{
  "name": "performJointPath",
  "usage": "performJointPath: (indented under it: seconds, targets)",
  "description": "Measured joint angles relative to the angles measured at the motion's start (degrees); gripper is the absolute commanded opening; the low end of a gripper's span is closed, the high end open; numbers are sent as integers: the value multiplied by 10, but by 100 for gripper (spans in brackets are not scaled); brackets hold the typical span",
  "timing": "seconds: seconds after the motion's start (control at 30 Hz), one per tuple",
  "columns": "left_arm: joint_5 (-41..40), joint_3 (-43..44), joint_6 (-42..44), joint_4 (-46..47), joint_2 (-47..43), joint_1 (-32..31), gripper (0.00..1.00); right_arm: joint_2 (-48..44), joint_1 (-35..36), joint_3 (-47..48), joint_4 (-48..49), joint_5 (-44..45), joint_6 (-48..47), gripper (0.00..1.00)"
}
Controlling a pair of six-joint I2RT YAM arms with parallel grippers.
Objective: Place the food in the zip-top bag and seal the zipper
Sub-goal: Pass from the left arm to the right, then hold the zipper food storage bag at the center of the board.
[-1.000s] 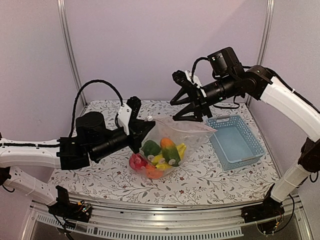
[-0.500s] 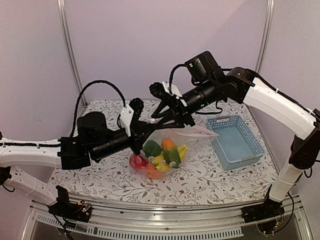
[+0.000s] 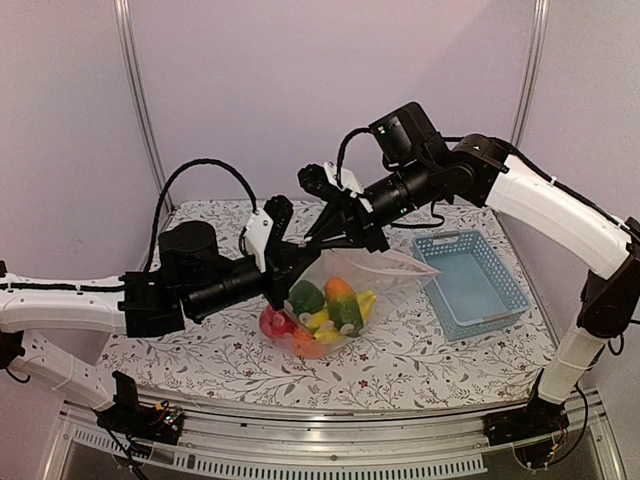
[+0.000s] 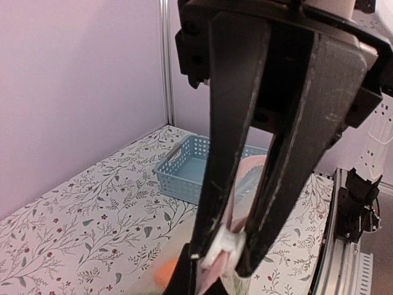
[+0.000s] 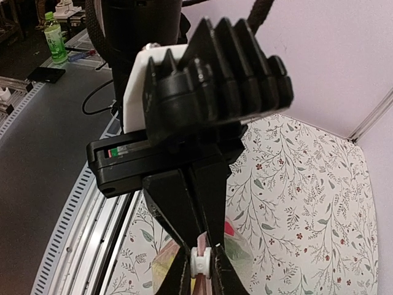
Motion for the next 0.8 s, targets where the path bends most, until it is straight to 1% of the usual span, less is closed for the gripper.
performJointPath:
  seconds: [0.03, 0.07, 0.13, 0.17, 0.37, 0.6, 0.8]
  targets:
    - [0, 1, 0, -2, 0, 0, 0, 0, 0, 0, 0, 2, -2, 7]
    - [0, 1, 0, -3, 0, 0, 3, 0, 0, 0, 1, 4, 0, 7]
    - [0, 1, 0, -4, 0, 0, 14, 0, 0, 0, 1, 8, 0, 6]
    - [0, 1, 0, -5, 0, 0, 15, 0, 0, 0, 1, 9, 0, 6]
    - [-9, 1, 7, -7, -7, 0, 12, 0, 0, 0, 1, 16, -1, 6]
    - [-13, 1, 19, -12, -20, 0, 1, 0, 0, 0, 2, 19, -1, 6]
    - [-13, -1, 22, -17, -26, -1, 0, 2, 0, 0, 6, 19, -1, 5]
